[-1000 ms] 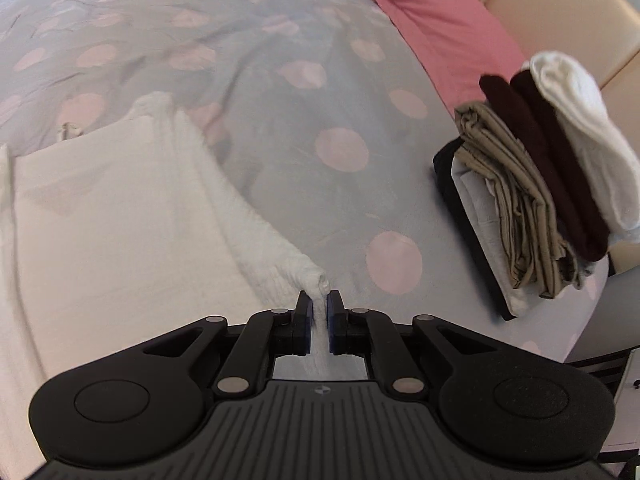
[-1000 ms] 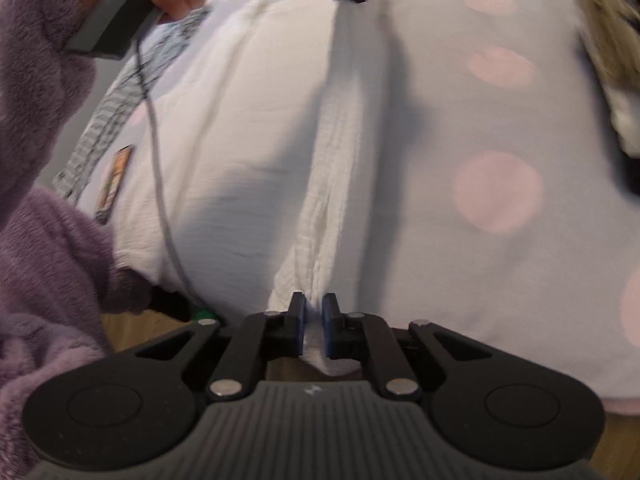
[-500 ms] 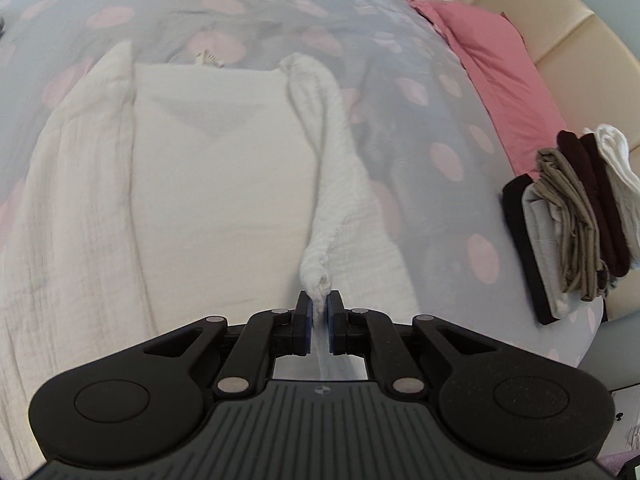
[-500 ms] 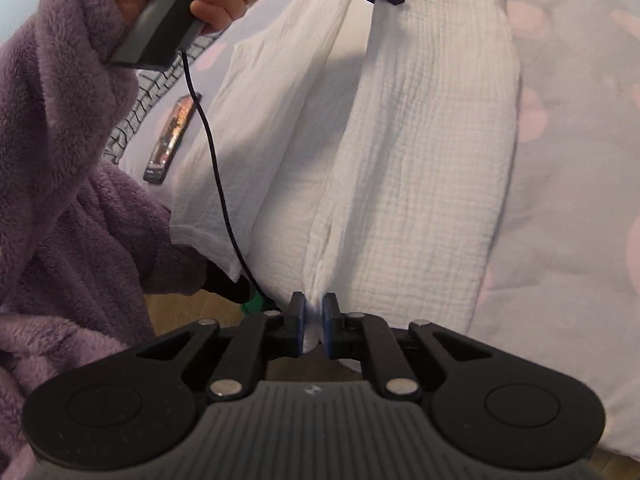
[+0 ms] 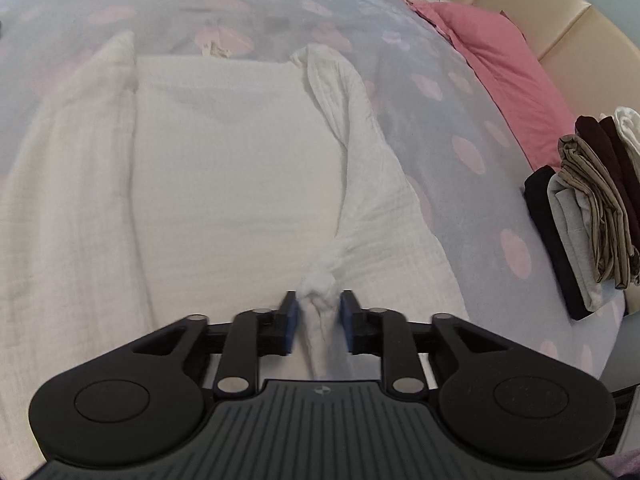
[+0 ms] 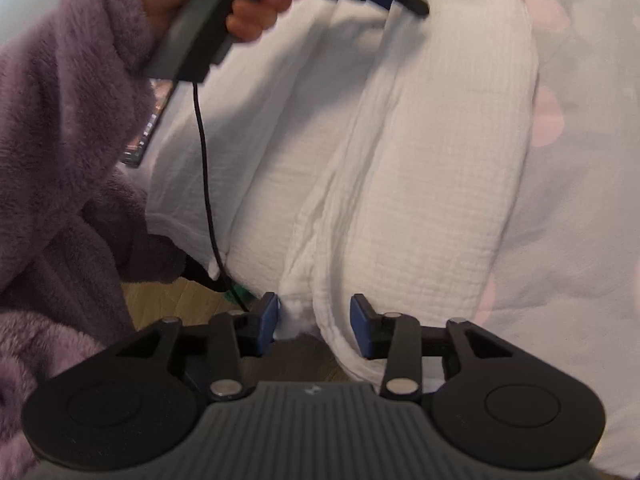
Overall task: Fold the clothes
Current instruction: 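Lift the shirt hem with the right gripper while the left gripper pinches the sleeve, then release the shirt hem from the right gripper and pull back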
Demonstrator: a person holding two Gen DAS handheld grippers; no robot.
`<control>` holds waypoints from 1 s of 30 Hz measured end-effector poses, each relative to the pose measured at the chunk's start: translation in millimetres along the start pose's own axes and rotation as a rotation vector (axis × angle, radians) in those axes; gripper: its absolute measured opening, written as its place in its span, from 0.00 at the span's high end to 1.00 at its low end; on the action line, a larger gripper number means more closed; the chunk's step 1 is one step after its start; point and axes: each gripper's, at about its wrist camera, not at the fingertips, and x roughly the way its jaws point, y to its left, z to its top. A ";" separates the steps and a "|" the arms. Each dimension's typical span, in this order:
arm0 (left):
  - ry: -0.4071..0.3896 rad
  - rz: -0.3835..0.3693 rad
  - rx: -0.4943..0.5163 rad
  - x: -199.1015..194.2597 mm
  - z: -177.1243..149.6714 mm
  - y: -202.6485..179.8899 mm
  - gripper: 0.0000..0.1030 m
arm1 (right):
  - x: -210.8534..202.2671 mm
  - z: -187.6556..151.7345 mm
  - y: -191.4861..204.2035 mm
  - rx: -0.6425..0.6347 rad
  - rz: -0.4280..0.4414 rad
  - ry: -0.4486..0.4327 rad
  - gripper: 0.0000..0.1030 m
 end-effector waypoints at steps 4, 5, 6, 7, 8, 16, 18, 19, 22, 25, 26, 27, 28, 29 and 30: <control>-0.041 0.023 0.018 -27.5 -17.2 -9.5 0.75 | -22.0 -14.9 -11.1 -0.032 -0.079 -0.039 0.57; -0.034 0.013 0.018 -34.0 -23.2 -13.0 0.75 | -27.5 -18.6 -13.9 -0.040 -0.098 -0.048 0.57; -0.022 -0.001 0.018 -40.5 -29.7 -16.7 0.75 | -33.0 -22.3 -16.7 -0.048 -0.118 -0.058 0.57; -0.011 -0.014 0.017 -47.0 -36.2 -20.3 0.75 | -38.2 -26.1 -19.5 -0.056 -0.138 -0.067 0.57; 0.003 -0.028 0.018 -53.0 -44.2 -24.3 0.75 | -34.6 -31.3 -21.7 -0.093 -0.175 -0.041 0.57; 0.120 -0.069 0.004 -76.9 -118.0 -43.0 0.75 | -19.6 -57.4 -47.8 -0.163 -0.197 0.061 0.57; 0.130 -0.057 -0.012 -80.7 -133.3 -42.3 0.75 | -13.3 -59.9 -46.0 -0.182 -0.199 0.062 0.59; 0.136 -0.052 -0.024 -82.2 -140.1 -40.6 0.75 | -9.6 -61.0 -43.6 -0.195 -0.210 0.067 0.75; 0.161 -0.045 -0.062 -84.7 -155.3 -33.5 0.75 | -11.4 -65.6 -30.5 -0.240 -0.209 0.082 0.95; 0.169 -0.039 -0.091 -86.6 -163.7 -27.8 0.75 | -18.2 -69.0 -10.1 -0.246 -0.134 0.088 0.95; 0.168 -0.047 -0.097 -87.2 -164.6 -27.1 0.75 | -20.4 -70.1 -3.3 -0.249 -0.109 0.090 0.95; 0.166 -0.057 -0.104 -87.8 -164.8 -26.8 0.75 | -22.7 -71.3 3.6 -0.251 -0.084 0.092 0.95; 0.163 -0.067 -0.105 -88.6 -164.2 -27.3 0.75 | -24.8 -72.4 10.4 -0.253 -0.059 0.094 0.95; 0.158 -0.074 -0.100 -89.6 -163.4 -29.3 0.75 | -21.9 -73.2 17.9 -0.251 -0.035 0.102 0.95; 0.154 -0.077 -0.094 -90.4 -162.9 -31.4 0.75 | -17.6 -73.8 24.8 -0.248 -0.012 0.111 0.95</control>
